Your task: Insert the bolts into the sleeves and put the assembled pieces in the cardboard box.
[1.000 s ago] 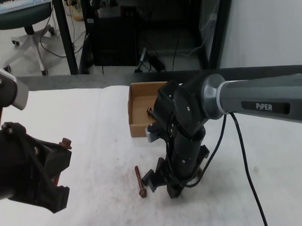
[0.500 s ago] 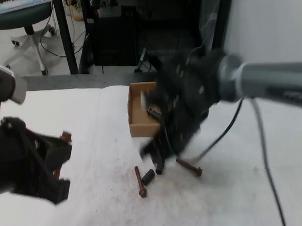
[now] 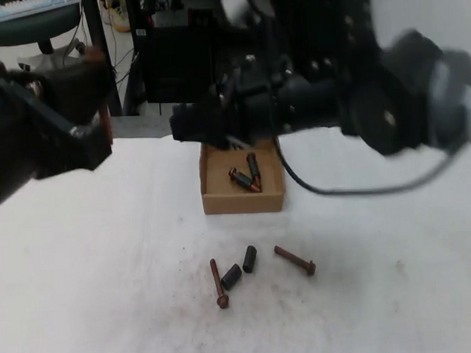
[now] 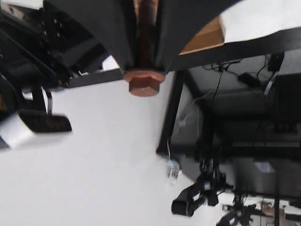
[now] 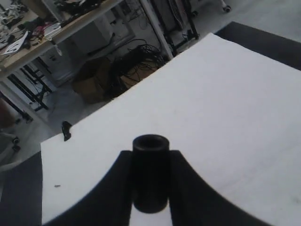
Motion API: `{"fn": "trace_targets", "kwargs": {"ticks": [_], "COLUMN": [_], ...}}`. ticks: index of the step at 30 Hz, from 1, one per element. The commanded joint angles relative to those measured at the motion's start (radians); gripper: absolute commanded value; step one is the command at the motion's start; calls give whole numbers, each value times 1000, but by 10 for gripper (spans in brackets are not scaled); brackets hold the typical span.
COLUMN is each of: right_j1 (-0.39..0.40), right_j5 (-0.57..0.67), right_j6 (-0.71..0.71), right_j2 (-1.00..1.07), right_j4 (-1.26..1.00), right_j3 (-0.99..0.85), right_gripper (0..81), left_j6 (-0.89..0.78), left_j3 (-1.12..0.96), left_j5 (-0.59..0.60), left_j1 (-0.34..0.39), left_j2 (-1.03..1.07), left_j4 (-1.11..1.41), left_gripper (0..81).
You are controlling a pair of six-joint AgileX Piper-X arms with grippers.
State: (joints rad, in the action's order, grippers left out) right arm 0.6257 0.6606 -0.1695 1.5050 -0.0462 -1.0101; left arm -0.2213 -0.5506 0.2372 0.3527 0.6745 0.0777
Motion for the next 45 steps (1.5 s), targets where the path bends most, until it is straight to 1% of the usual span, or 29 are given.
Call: {"fn": "trace_targets", "kwargs": {"ticks": [1, 6, 8, 10, 12, 14, 18, 21, 25, 30, 35, 42, 45], "right_j1": [1, 27, 50, 76, 96, 100, 90, 71, 50, 52, 52, 52, 52], "right_j5": [13, 99, 108, 108, 108, 105, 101, 101, 101, 125, 132, 131, 153], "right_j6": [19, 36, 38, 77, 91, 87, 87, 84, 25, 4, -55, -56, -65], "right_j2": [-24, -84, -85, -85, -85, -85, -85, -85, -85, -85, -85, -85, -85], "right_j4": [-37, -229, -312, -356, -394, -420, -475, -529, -586, -607, -609, -609, -609], "right_j3": [38, 235, 284, 321, 342, 350, 351, 351, 351, 351, 351, 351, 351], "right_gripper": [8, 8, 8, 8, 8, 8, 8, 8, 8, 8, 8, 8, 8], "left_j6": [-56, -254, -316, -367, -414, -457, -505, -505, -488, -443, -342, -309, -294], "left_j3": [33, 97, 106, 105, 105, 105, 105, 105, 105, 105, 105, 105, 105], "left_j5": [54, 268, 378, 458, 521, 553, 558, 574, 611, 617, 617, 617, 617], "left_j1": [-2, -2, 0, 0, 0, 0, 0, 0, 0, 0, 0, 0, 0], "left_j2": [-4, 59, 112, 169, 234, 293, 357, 363, 363, 363, 363, 363, 363], "left_j4": [160, 403, 492, 560, 633, 694, 797, 809, 807, 722, 614, 607, 607], "left_gripper": [1, 1, 1, 1, 1, 1, 1, 1, 1, 1, 1, 1, 1]}}
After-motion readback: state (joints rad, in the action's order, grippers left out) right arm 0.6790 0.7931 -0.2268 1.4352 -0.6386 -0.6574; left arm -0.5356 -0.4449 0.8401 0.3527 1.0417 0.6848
